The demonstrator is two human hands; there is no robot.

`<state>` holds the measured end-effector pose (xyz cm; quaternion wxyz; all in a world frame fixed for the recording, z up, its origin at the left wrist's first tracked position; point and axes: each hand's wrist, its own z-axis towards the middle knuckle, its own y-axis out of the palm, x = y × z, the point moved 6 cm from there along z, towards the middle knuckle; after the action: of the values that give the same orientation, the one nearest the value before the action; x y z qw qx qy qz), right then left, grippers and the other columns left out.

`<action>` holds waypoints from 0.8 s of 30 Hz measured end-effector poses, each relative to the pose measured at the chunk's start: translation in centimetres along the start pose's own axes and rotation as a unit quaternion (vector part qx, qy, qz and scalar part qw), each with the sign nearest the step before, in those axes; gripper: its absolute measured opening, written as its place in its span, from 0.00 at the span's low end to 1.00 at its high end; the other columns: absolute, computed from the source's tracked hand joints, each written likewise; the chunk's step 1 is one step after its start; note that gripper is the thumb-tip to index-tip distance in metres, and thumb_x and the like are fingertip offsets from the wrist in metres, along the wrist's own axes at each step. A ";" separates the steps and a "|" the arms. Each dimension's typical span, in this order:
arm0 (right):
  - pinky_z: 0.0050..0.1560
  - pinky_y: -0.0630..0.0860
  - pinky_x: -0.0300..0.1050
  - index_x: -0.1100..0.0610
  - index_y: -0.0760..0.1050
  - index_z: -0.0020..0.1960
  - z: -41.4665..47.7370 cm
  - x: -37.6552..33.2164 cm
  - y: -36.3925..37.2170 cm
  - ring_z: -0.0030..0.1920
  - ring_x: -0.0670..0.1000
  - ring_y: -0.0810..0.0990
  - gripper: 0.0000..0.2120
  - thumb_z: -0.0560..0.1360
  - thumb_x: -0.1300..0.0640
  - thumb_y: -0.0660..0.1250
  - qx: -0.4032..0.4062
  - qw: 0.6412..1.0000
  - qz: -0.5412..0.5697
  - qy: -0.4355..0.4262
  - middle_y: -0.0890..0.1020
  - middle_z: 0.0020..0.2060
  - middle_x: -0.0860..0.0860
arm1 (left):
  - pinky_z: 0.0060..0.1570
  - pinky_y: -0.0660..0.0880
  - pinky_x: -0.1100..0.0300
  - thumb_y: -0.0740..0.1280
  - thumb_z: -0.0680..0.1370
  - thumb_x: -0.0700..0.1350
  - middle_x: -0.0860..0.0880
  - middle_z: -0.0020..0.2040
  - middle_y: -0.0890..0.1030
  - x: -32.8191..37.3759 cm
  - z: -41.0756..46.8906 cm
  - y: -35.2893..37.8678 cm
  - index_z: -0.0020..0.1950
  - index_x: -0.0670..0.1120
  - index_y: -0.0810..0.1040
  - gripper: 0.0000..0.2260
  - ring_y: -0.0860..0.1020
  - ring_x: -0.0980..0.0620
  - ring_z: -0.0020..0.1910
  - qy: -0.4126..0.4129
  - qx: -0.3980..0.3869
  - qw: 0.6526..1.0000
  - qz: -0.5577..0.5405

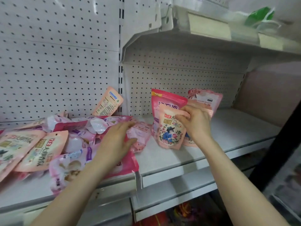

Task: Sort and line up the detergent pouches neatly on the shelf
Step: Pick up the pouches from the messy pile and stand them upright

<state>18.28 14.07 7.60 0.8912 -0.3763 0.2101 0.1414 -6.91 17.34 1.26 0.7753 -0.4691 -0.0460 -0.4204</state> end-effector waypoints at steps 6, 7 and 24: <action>0.48 0.68 0.43 0.52 0.79 0.58 -1.0 0.5 1.2 0.50 0.56 0.82 0.13 0.74 0.55 0.72 0.023 0.999 -0.037 -0.012 0.86 0.47 0.52 | 0.52 0.75 0.53 0.67 0.76 0.55 0.52 0.65 0.75 -2.9 -2.6 -1.9 0.68 0.52 0.72 0.21 0.76 0.49 0.59 -0.041 -0.063 0.980 0.182; 0.51 0.70 0.46 0.53 0.78 0.61 -1.1 0.0 1.2 0.54 0.57 0.80 0.16 0.74 0.56 0.73 0.034 0.998 -0.050 -0.029 0.85 0.51 0.53 | 0.52 0.75 0.54 0.67 0.76 0.56 0.51 0.65 0.74 -3.3 -2.9 -2.0 0.69 0.52 0.70 0.23 0.76 0.49 0.59 -0.053 -0.078 0.975 0.202; 0.44 0.76 0.48 0.54 0.80 0.43 -6.5 -5.6 11.7 0.40 0.51 0.80 0.09 0.79 0.53 0.65 -0.194 0.967 0.038 -0.161 0.83 0.38 0.49 | 0.33 0.66 0.57 0.67 0.77 0.50 0.53 0.40 0.83 -3.9 -5.0 -9.4 0.48 0.53 0.80 0.03 0.80 0.44 0.40 -0.153 0.181 0.952 0.192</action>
<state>6.90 16.73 -0.97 0.8174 -0.5057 0.0465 0.2718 -17.55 13.90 3.14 0.8968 -0.3796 -0.1489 -0.1717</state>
